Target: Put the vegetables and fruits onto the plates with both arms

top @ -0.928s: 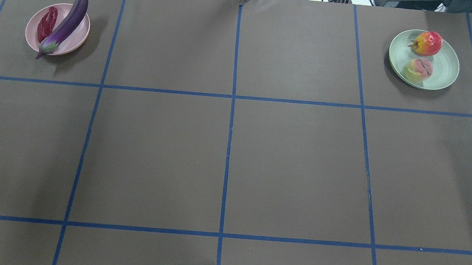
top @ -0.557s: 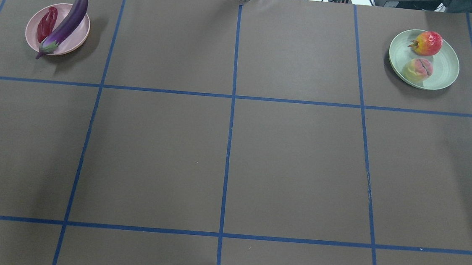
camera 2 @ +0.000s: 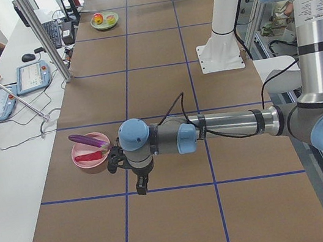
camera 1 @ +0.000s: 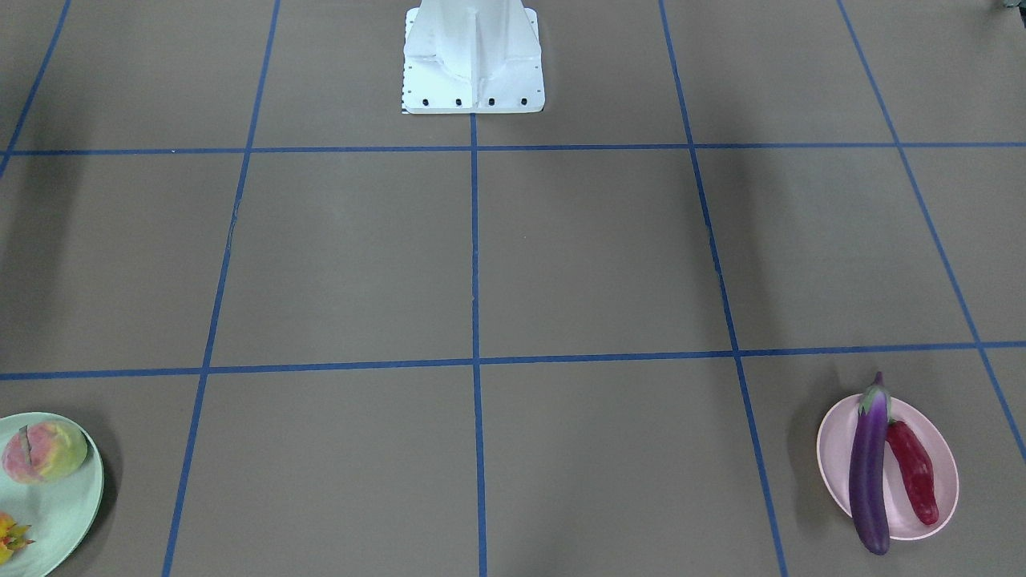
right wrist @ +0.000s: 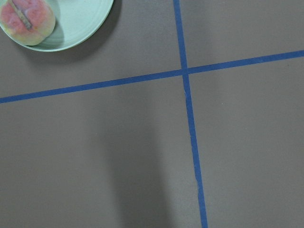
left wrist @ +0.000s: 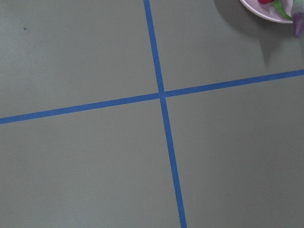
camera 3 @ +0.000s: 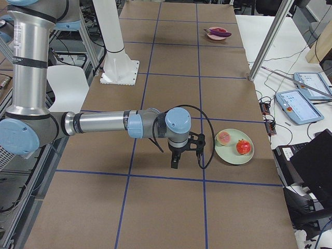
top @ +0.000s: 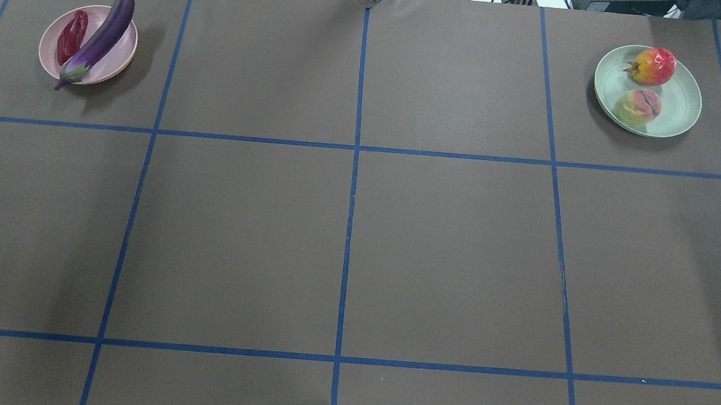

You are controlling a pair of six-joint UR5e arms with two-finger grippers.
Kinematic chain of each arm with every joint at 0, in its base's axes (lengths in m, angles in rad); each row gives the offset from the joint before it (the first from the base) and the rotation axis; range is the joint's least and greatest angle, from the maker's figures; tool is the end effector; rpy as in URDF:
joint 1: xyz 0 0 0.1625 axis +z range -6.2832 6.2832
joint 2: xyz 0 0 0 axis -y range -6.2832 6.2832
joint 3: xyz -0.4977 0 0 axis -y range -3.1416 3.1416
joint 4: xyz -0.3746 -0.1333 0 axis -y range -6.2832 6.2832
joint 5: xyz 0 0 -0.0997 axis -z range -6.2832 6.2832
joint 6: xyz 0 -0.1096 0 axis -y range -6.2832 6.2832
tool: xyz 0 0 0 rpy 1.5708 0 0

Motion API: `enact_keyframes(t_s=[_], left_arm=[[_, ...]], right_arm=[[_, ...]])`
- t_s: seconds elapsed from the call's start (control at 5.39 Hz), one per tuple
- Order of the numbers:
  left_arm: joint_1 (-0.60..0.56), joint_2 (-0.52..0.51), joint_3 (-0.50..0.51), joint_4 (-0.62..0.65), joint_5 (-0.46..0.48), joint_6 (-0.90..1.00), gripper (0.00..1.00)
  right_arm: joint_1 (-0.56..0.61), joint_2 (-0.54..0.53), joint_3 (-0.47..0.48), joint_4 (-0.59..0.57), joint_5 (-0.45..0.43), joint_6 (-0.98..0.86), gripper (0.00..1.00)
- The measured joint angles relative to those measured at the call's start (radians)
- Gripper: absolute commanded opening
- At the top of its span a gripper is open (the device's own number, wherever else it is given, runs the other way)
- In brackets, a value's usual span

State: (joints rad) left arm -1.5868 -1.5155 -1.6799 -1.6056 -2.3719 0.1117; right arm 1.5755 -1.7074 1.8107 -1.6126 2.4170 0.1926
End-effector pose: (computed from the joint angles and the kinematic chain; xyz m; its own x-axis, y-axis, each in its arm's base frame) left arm -0.0618 -0.4517 0.7064 0.6943 0.1631 -0.7010 -0.0618 0.9839 0.1677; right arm 0.0532 -0.4086 0.6833 0.6499 0.1489 0.7453 -0.1315 0.9879 -0.0827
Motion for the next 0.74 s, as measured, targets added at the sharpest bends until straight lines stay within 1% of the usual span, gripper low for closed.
enact_keyframes(t_s=[0.74], left_arm=[[0.000,-0.002,0.000,0.001,0.000,-0.001,1.00]], right_arm=[[0.000,-0.001,-0.034,0.000,-0.010,-0.001,1.00]])
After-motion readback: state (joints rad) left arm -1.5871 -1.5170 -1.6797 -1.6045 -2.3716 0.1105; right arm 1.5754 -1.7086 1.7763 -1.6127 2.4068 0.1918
